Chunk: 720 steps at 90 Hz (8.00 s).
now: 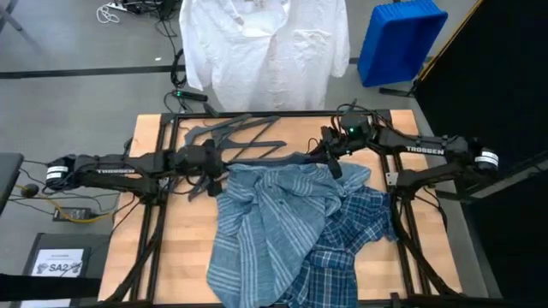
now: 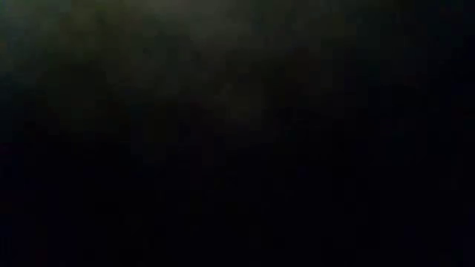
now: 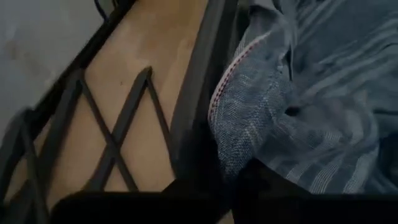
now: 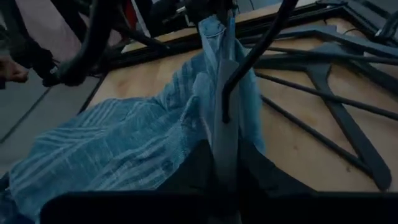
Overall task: Hang clothes
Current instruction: Insert the black hanger into the green shirt
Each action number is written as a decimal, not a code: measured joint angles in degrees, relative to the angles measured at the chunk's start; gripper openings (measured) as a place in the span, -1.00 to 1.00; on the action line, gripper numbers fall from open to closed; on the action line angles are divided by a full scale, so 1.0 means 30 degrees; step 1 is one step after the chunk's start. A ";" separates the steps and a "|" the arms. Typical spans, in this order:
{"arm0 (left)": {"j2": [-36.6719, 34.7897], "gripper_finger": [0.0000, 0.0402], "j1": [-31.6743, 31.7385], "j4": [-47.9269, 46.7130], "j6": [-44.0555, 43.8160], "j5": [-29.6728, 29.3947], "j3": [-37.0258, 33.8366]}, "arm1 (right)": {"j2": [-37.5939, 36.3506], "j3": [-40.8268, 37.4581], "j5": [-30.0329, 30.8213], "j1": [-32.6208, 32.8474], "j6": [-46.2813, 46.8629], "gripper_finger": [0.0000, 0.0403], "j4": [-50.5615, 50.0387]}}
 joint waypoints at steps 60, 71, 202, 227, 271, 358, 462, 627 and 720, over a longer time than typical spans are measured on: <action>0.0144 -1.00 0.0561 0.0049 0.1099 -0.0137 -0.0682 | 0.0100 0.0073 -0.0676 0.0426 0.0103 -0.95 -0.1101; 0.0144 -1.00 0.0583 0.0282 0.1230 -0.0300 -0.0515 | 0.0058 0.0027 -0.0646 0.0612 0.0334 -0.95 -0.0802; 0.7703 -1.00 0.0592 0.8477 -0.0497 0.2590 -0.2491 | 0.0297 -0.0007 0.5640 0.1999 -0.4413 -0.95 -0.3222; 1.0617 -1.00 0.0503 1.0655 -0.3203 0.3153 -0.2598 | 0.1768 0.0066 0.7349 0.3683 -0.4426 -0.95 -0.2453; 1.0802 -1.00 0.0415 1.1320 -0.3747 0.3516 -0.2287 | 0.1494 -0.0230 0.5570 0.3551 -0.3260 -0.62 -0.0794; 1.0759 -1.00 0.0415 1.1954 -0.3346 0.3557 -0.2402 | 0.2377 -0.8741 0.4044 0.2703 0.1915 -0.37 1.9756; 1.0788 -1.00 0.0423 1.1992 -0.3375 0.3544 -0.2467 | 0.8850 -0.8901 0.3612 0.3149 0.4773 -0.67 2.8707; 1.0672 -1.00 0.0384 1.1300 -0.3210 0.3137 -0.2234 | 0.3653 -0.8087 0.2006 0.1023 0.1679 -0.91 1.9390; 0.9484 -1.00 -0.0324 0.5320 0.3130 0.1029 0.1108 | 0.2155 -0.7876 0.1840 0.0997 0.0944 -0.91 1.6698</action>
